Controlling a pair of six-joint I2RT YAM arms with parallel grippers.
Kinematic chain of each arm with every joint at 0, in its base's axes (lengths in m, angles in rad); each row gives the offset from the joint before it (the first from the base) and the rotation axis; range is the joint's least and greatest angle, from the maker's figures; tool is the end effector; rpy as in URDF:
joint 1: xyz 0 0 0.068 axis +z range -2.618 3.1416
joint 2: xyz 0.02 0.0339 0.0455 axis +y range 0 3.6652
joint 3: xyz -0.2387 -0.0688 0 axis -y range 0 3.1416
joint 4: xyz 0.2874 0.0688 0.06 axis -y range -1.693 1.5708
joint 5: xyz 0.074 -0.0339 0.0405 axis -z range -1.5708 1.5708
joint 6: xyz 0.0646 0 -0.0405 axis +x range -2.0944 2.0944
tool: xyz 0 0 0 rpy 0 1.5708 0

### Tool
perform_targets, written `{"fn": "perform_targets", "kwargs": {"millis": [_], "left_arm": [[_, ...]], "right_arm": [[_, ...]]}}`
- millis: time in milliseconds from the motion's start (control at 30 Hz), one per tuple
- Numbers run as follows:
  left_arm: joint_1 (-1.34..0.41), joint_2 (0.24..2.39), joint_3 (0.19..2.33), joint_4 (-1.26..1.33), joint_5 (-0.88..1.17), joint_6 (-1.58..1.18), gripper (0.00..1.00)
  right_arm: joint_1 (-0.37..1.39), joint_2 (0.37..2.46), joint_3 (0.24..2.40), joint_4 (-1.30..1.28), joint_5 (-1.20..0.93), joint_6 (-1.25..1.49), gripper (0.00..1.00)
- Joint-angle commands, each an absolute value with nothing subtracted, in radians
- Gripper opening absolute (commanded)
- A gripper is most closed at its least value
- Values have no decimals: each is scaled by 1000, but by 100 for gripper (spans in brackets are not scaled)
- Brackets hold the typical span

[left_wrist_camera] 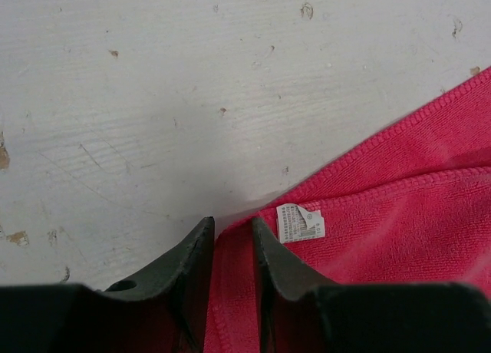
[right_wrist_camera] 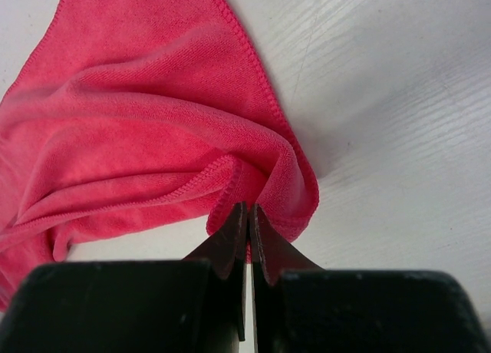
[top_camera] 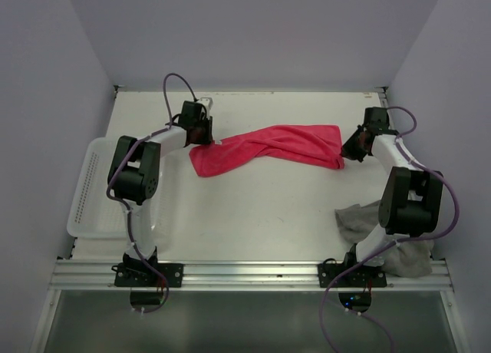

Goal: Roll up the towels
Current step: Flatten the towel

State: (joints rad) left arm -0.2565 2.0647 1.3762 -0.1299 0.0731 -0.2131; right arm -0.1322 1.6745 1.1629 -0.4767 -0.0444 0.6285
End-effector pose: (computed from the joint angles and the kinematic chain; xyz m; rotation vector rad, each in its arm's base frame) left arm 0.4707 -0.1283 0.0863 0.0870 2.4072 -0.3070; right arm 0.3978 -0.0500 0.1468 0.9407 2.3990 0.2452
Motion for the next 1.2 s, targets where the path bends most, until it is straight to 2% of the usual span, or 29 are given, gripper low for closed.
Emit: {"fn": "perform_targets", "kwargs": {"millis": [0,133,300,500,700,1167], "left_arm": [[-262,2077,1374,-97,67,-184,29],[-262,2079,1373,-94,63,-187,21],[-262,2066,1370,-97,54,-186,0],[-262,2022,1381,-113,37,-187,0],[-261,1887,1370,-144,8,-210,0],[-244,1364,976,-20,5,-405,0]], "right_arm": [[-140,1687,1197,-448,-52,617,0],[-140,1687,1196,-448,-52,617,0],[-141,1683,1200,-451,-57,617,0],[-141,1667,1229,-482,-49,612,0],[-141,1620,1302,-557,-6,604,0],[-141,1456,1319,-692,162,499,0]]}}
